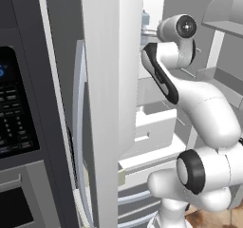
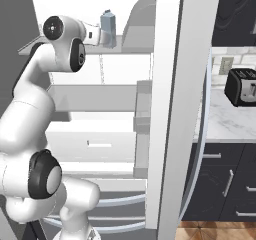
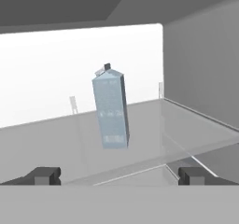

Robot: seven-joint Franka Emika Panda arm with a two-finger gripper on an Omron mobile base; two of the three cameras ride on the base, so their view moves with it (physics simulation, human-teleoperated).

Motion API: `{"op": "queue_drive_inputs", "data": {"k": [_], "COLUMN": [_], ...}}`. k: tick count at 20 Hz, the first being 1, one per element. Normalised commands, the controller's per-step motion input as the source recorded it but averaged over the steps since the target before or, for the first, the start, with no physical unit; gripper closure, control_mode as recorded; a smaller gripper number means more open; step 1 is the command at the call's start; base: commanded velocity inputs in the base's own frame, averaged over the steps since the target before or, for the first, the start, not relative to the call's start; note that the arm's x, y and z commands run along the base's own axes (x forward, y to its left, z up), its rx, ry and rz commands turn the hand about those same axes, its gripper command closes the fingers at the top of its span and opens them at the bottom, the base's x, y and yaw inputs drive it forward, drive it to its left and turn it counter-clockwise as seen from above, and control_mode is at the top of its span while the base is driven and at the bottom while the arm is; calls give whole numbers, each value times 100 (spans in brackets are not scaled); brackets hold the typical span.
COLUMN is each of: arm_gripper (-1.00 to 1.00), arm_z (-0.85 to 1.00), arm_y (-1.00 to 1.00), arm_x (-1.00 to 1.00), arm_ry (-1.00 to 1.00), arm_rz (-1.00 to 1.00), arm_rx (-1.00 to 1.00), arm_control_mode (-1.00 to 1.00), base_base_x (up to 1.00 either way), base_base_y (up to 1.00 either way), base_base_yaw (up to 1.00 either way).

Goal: Take a sugar cube from the saucer and place it inside the coffee. Then, grab milk from the fridge and place it next to the coffee on the counter to sweeten the coffee.

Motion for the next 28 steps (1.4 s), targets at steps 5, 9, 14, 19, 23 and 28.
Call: {"op": "queue_drive_inputs", "data": {"k": [5, 9, 14, 19, 23, 28], "arm_gripper": [-100, -100, -100, -100, -100, -100], "arm_z": [-1, 0, 0, 0, -6, -13], "arm_y": [0, 0, 0, 0, 0, 0], "arm_x": [32, 30, 26, 24, 32, 33], "arm_ry": [2, 0, 0, 0, 2, 1], "arm_rz": [5, 2, 0, 0, 0, 0], "arm_rx": [0, 0, 0, 0, 0, 0], "arm_control_mode": [-100, -100, -100, -100, -100, -100], "base_base_x": [0, 0, 0, 0, 0, 0], "base_base_y": [0, 0, 0, 0, 0, 0], "base_base_yaw": [0, 0, 0, 0, 0, 0]}}
